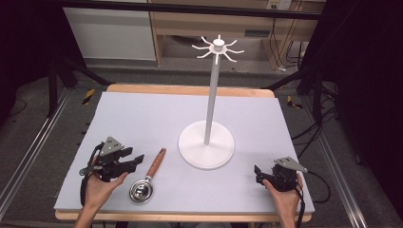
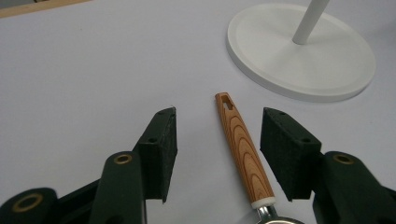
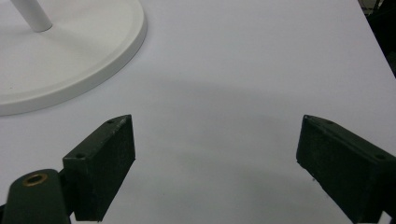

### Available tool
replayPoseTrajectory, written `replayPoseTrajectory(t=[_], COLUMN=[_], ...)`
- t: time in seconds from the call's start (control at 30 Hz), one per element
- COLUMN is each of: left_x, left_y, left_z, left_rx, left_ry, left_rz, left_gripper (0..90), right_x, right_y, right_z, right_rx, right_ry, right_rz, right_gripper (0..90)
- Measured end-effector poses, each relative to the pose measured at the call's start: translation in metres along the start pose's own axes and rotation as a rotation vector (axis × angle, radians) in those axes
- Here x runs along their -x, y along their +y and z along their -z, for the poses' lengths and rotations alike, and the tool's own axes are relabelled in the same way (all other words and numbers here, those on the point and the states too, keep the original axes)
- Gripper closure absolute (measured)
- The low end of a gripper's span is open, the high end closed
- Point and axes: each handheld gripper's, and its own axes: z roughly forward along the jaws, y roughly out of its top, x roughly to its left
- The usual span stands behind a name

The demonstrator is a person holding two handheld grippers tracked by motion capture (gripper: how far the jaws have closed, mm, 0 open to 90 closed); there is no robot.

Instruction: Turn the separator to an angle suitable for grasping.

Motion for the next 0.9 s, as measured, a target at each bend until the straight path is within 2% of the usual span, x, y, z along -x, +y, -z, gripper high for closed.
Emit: replayPoseTrajectory(t=[0.3,0.5,0.6,0.9], left_x=[0.005,0.010,0.014,0.025], left_y=[0.004,0.004,0.002,-0.005], left_z=[-0.007,-0.016,-0.023,-0.039], left_rx=[-0.027,-0.076,-0.113,-0.185], left_ry=[-0.007,-0.007,-0.011,-0.012], left_rz=[-0.007,-0.030,-0.040,-0.076], left_gripper=[46.4,47.1,48.4,48.8], right_x=[-0.001,0.000,0.000,-0.001], right_y=[0.000,0.000,0.000,0.000], right_z=[0.001,0.001,0.001,0.001], right_rx=[-0.001,-0.004,-0.004,-0.013], right_ry=[0.002,0.003,0.005,0.011], right_rz=[-0.002,-0.006,-0.002,-0.001], right_gripper=[13.6,14.6,16.0,16.9])
